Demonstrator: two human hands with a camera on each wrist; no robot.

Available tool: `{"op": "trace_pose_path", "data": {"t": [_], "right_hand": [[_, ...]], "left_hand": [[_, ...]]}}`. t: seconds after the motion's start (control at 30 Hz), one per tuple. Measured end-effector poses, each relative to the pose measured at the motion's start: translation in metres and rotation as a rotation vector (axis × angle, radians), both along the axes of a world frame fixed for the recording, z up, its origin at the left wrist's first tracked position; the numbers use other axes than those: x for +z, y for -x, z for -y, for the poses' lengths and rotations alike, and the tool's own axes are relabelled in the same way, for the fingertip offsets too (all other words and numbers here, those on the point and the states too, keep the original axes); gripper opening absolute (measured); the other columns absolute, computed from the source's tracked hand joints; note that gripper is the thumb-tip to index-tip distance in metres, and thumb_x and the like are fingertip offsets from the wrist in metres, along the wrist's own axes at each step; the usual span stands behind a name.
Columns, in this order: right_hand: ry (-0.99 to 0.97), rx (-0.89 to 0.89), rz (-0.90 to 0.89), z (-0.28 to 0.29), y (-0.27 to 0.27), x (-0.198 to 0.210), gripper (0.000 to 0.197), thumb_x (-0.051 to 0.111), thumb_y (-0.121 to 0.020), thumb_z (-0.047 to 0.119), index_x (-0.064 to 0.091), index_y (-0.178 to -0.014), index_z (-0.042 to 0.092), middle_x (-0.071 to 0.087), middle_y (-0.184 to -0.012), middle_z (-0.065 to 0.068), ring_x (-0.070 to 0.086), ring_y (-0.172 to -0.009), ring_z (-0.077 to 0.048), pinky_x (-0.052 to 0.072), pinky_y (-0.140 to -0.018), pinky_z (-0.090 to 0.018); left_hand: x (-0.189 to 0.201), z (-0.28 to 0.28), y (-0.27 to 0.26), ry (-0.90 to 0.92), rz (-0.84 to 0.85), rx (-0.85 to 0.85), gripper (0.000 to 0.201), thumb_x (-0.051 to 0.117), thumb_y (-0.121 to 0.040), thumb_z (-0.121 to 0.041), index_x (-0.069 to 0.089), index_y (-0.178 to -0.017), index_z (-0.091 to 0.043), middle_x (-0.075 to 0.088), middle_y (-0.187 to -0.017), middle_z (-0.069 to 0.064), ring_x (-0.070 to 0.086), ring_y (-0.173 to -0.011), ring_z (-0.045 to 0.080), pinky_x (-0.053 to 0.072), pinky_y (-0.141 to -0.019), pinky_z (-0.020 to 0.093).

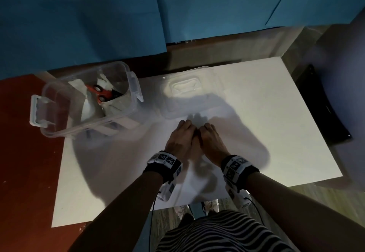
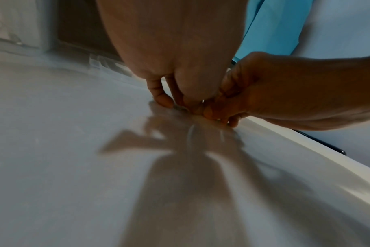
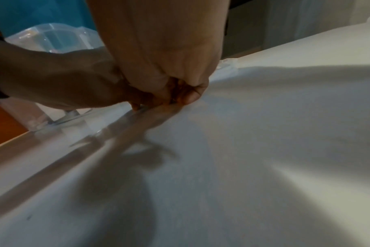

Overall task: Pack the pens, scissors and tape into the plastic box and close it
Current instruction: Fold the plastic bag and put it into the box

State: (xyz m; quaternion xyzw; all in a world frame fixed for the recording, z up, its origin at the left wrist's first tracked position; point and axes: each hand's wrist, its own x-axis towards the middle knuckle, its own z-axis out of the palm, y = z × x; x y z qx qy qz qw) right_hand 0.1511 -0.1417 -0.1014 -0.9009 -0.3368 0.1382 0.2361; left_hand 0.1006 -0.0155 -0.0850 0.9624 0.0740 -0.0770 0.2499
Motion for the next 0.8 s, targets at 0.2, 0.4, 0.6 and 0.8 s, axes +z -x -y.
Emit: {"op": "trace_pose_path", "data": {"t": [0.2,0.4,0.6,0.8], "right_hand": [[-0.16,-0.03,-0.191,-0.007,-0.023,0.027,0.017,0.05,-0.092,0.007,0.056,-0.077,0.002,0.057,-0.077,-0.011,0.048,-0.071,-0.026,0.033,-0.066,-0.032],[-0.351,0.02,-0.267,-0.022,-0.046,0.06,0.031,0.047,-0.076,-0.009,0.051,-0.064,0.02,0.054,-0.066,-0.003,0.048,-0.063,-0.018,0.043,-0.061,-0.035],[-0.392,-0.019,-0.362,-0.034,-0.043,0.074,0.027,0.049,-0.076,-0.004,0.054,-0.06,0.018,0.052,-0.061,0.001,0.045,-0.06,-0.013,0.041,-0.061,-0.034],[-0.485,0.076,-0.22,-0.09,-0.027,0.129,0.016,0.052,-0.083,-0.004,0.065,-0.077,0.004,0.064,-0.07,-0.013,0.054,-0.065,-0.013,0.046,-0.064,-0.033]], "left_hand": [[0.021,-0.012,-0.011,0.152,-0.05,0.083,0.007,0.049,-0.089,-0.014,0.057,-0.089,-0.013,0.06,-0.095,0.006,0.053,-0.085,0.021,0.046,-0.075,0.034],[0.049,-0.027,-0.018,0.345,0.105,0.256,0.019,0.05,-0.09,0.006,0.067,-0.097,-0.002,0.062,-0.083,0.003,0.057,-0.075,0.018,0.048,-0.07,0.029],[0.068,-0.034,-0.004,0.379,0.285,0.361,0.018,0.053,-0.084,0.003,0.061,-0.07,-0.005,0.055,-0.067,0.012,0.048,-0.063,0.021,0.041,-0.065,0.035],[0.13,-0.077,0.025,0.227,0.449,0.379,0.018,0.052,-0.088,0.005,0.067,-0.086,-0.006,0.066,-0.072,0.006,0.061,-0.064,0.019,0.054,-0.064,0.035]]}}
